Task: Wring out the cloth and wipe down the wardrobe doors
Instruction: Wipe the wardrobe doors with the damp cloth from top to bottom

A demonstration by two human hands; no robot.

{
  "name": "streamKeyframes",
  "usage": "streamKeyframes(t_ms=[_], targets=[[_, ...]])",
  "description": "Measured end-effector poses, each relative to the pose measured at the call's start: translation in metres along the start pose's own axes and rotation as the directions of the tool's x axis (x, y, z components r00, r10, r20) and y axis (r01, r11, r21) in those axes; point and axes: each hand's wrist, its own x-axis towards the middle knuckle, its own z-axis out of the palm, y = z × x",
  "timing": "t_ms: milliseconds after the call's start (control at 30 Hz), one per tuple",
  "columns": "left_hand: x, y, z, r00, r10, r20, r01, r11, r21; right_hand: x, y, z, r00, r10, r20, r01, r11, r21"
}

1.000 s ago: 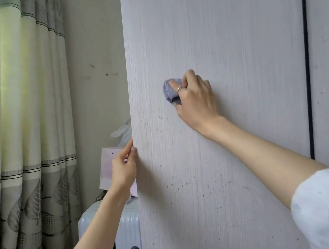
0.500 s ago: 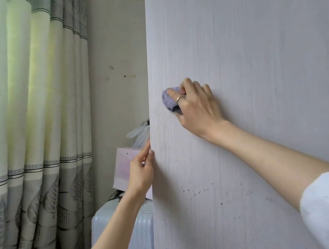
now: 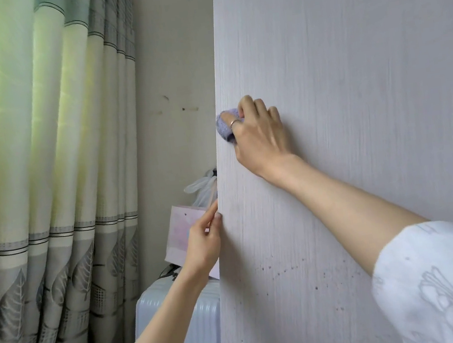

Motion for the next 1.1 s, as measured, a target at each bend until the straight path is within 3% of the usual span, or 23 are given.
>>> streamKeyframes(t_ms=[67, 167, 233, 400, 533, 600, 700, 767, 833, 933, 1000, 1100], targets=[[-0.003, 0.001, -0.003, 0.996, -0.082, 0.021, 0.082, 0.997, -0.012, -0.012, -0.007, -0.001, 1.000, -0.028, -0.015, 0.028, 1.000, -0.005], [-0.012, -0.002, -0.007, 0.927, -0.370, 0.066, 0.375, 0.919, -0.121, -0.059, -0.019, -0.001, 0.988, -0.154, 0.011, 0.153, 0.987, 0.047], [-0.017, -0.011, -0.013, 0.900, -0.430, 0.077, 0.437, 0.885, -0.160, -0.099, -0.028, -0.002, 0.968, -0.240, 0.065, 0.231, 0.965, 0.125], [-0.032, -0.018, -0.025, 0.914, -0.382, 0.138, 0.398, 0.910, -0.115, -0.203, -0.052, -0.008, 0.869, -0.454, 0.196, 0.423, 0.888, 0.181], [-0.037, -0.016, -0.023, 0.919, -0.367, 0.148, 0.378, 0.924, -0.054, -0.220, -0.050, -0.013, 0.788, -0.597, 0.146, 0.556, 0.794, 0.247], [-0.039, -0.017, -0.022, 0.920, -0.365, 0.146, 0.375, 0.926, -0.048, -0.195, -0.039, -0.015, 0.816, -0.567, 0.112, 0.540, 0.817, 0.200], [-0.039, -0.019, -0.021, 0.915, -0.378, 0.142, 0.388, 0.920, -0.058, -0.149, -0.019, -0.020, 0.956, -0.255, 0.144, 0.226, 0.955, 0.193], [-0.040, -0.019, -0.021, 0.914, -0.374, 0.159, 0.385, 0.922, -0.042, -0.149, -0.017, -0.023, 0.976, -0.111, 0.185, 0.078, 0.981, 0.178], [-0.041, -0.021, -0.021, 0.912, -0.376, 0.163, 0.386, 0.922, -0.030, -0.185, -0.025, -0.023, 0.962, -0.188, 0.199, 0.147, 0.968, 0.205], [-0.046, -0.025, -0.020, 0.915, -0.369, 0.162, 0.374, 0.927, -0.002, -0.255, -0.035, -0.030, 0.857, -0.461, 0.231, 0.410, 0.881, 0.236], [-0.050, -0.028, -0.018, 0.922, -0.349, 0.170, 0.355, 0.935, -0.004, -0.261, -0.027, -0.034, 0.806, -0.539, 0.244, 0.488, 0.839, 0.239], [-0.052, -0.033, -0.011, 0.941, -0.318, 0.112, 0.327, 0.942, -0.073, -0.219, 0.000, -0.036, 0.872, -0.464, 0.159, 0.433, 0.880, 0.194]])
